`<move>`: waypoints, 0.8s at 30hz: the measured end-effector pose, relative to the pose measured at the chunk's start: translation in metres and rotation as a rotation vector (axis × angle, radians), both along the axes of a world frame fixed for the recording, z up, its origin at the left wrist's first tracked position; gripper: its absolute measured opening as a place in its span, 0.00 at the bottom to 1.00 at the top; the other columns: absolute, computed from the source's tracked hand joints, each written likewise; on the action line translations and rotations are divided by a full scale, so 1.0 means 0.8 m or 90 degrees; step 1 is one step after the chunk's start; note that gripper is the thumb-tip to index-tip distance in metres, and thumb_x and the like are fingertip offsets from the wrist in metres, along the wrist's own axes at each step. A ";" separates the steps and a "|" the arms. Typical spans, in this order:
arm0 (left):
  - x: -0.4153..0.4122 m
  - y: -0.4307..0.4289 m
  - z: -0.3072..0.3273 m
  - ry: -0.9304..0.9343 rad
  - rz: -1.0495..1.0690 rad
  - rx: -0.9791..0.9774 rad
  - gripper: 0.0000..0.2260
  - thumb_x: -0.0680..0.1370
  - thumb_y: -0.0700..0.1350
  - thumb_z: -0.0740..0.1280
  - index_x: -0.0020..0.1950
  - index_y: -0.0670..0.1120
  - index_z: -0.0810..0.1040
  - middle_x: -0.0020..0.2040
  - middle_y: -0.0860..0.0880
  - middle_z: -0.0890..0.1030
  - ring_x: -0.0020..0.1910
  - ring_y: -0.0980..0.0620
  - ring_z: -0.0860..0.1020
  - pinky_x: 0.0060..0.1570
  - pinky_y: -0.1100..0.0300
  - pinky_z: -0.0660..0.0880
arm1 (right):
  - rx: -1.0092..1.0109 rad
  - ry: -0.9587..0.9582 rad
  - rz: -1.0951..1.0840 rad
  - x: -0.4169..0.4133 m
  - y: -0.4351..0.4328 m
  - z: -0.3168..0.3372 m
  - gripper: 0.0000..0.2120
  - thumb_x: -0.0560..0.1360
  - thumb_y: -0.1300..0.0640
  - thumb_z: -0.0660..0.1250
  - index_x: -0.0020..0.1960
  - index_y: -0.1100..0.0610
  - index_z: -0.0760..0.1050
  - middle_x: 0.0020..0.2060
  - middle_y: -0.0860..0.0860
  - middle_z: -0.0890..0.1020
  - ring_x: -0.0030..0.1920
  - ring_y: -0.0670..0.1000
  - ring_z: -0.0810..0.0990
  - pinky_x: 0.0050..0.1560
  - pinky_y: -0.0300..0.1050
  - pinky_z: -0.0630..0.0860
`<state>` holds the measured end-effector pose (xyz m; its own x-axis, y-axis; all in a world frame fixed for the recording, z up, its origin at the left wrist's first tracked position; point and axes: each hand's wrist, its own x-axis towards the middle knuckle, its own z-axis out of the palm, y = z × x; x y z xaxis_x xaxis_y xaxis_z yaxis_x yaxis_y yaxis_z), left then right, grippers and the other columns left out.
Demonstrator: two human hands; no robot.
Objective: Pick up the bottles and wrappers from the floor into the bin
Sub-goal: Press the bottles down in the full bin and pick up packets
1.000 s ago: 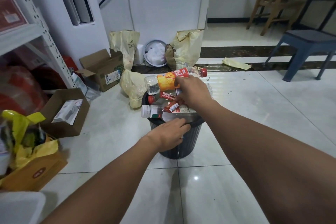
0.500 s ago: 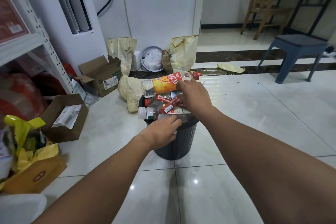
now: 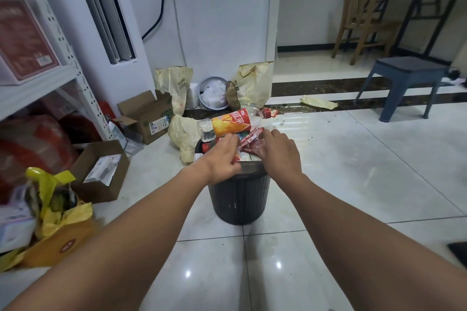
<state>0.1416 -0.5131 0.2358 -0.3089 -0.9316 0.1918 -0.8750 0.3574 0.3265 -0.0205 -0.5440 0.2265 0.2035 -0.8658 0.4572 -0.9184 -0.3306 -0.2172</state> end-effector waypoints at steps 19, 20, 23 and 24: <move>-0.015 -0.016 0.012 0.053 -0.010 -0.012 0.25 0.73 0.41 0.71 0.64 0.45 0.62 0.53 0.48 0.73 0.49 0.51 0.73 0.46 0.61 0.68 | 0.204 -0.300 0.123 0.020 0.022 0.008 0.12 0.77 0.49 0.64 0.57 0.54 0.75 0.48 0.53 0.82 0.48 0.55 0.80 0.48 0.53 0.77; -0.013 -0.014 0.010 0.051 -0.008 -0.014 0.23 0.73 0.41 0.71 0.62 0.46 0.63 0.51 0.50 0.72 0.48 0.52 0.73 0.45 0.61 0.68 | 0.210 -0.304 0.126 0.022 0.022 0.008 0.10 0.77 0.50 0.65 0.55 0.54 0.75 0.47 0.53 0.82 0.47 0.55 0.79 0.49 0.54 0.78; -0.007 -0.006 0.006 0.034 0.011 0.002 0.22 0.74 0.44 0.70 0.63 0.45 0.63 0.51 0.49 0.72 0.51 0.48 0.75 0.48 0.56 0.72 | 0.226 -0.304 0.127 0.026 0.020 0.006 0.08 0.77 0.52 0.67 0.51 0.56 0.76 0.46 0.54 0.81 0.47 0.54 0.79 0.50 0.54 0.78; -0.004 -0.005 0.005 0.013 0.026 0.006 0.25 0.74 0.46 0.70 0.66 0.45 0.63 0.55 0.47 0.73 0.55 0.47 0.74 0.52 0.53 0.73 | 0.228 -0.299 0.126 0.026 0.019 0.006 0.08 0.76 0.53 0.67 0.51 0.56 0.76 0.46 0.54 0.82 0.47 0.54 0.80 0.50 0.54 0.78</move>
